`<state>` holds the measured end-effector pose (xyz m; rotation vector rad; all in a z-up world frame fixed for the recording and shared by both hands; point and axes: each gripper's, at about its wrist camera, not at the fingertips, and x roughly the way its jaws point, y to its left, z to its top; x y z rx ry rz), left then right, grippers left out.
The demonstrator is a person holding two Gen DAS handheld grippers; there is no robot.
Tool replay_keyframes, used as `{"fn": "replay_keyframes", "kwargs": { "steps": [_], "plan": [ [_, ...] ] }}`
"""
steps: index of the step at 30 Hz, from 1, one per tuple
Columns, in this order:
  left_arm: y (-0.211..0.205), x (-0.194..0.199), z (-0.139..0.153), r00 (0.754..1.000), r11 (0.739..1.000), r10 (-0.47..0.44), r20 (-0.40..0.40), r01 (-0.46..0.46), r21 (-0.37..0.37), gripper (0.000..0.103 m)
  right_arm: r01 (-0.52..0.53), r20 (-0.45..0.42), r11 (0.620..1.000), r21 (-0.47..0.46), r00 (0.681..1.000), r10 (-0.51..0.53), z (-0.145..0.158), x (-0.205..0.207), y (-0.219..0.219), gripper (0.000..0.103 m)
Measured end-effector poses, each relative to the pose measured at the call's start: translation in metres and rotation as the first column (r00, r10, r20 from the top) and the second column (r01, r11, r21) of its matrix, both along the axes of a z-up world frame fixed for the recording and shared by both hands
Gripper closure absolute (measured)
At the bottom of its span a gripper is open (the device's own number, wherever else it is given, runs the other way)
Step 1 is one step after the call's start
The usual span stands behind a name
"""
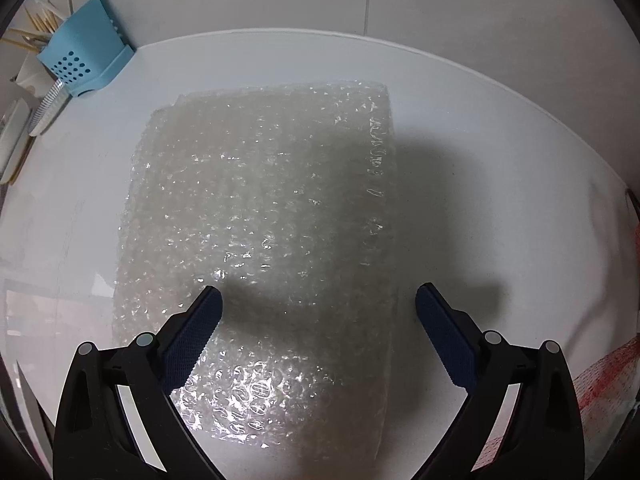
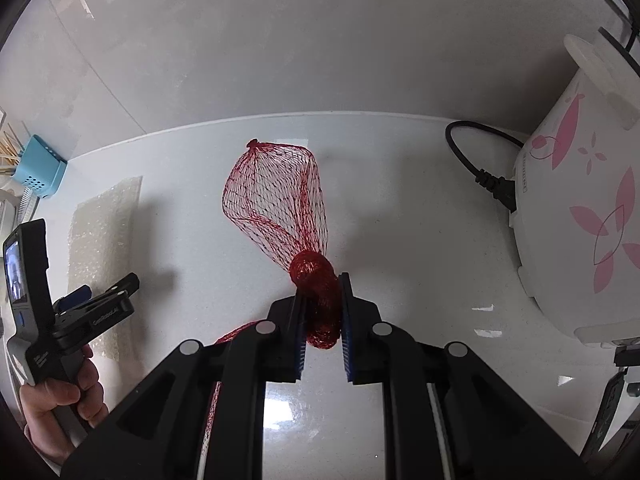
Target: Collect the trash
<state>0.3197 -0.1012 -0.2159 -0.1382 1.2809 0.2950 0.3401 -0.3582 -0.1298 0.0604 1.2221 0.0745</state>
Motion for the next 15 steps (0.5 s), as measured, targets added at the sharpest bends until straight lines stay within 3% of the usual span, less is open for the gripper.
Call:
{"fn": "replay_keyframes", "kwargs": {
  "steps": [2,7,10,11,12,15],
  "plan": [
    [-0.002,0.0,0.001,1.0,1.0,0.005,-0.002,-0.005,0.001,0.012,0.005,0.0,1.0,0.004,1.0,-0.005,-0.001,0.0,-0.001,0.09],
    [-0.005,0.002,0.008,1.0,1.0,0.01,-0.021,-0.01,-0.007,0.037,0.004,0.006,1.0,0.015,1.0,-0.004,0.002,-0.003,-0.005,0.09],
    [-0.005,0.004,0.011,0.999,1.0,0.009,-0.032,-0.008,0.003,0.068,0.004,0.014,1.0,0.023,1.0,-0.005,0.005,-0.004,-0.005,0.09],
    [-0.005,0.004,0.011,0.999,1.0,0.009,-0.034,-0.009,0.013,0.083,0.004,0.018,1.0,0.025,1.0,-0.004,0.006,-0.005,-0.006,0.09],
    [-0.003,0.004,0.011,0.999,1.0,0.014,-0.039,-0.013,0.025,0.091,0.003,0.02,1.0,0.027,1.0,-0.004,0.007,-0.005,-0.006,0.09],
    [0.002,0.002,0.013,1.0,1.0,0.012,-0.023,-0.012,0.0,0.094,0.001,0.029,0.999,0.033,1.0,-0.002,0.009,-0.008,-0.008,0.09]
  ]
}}
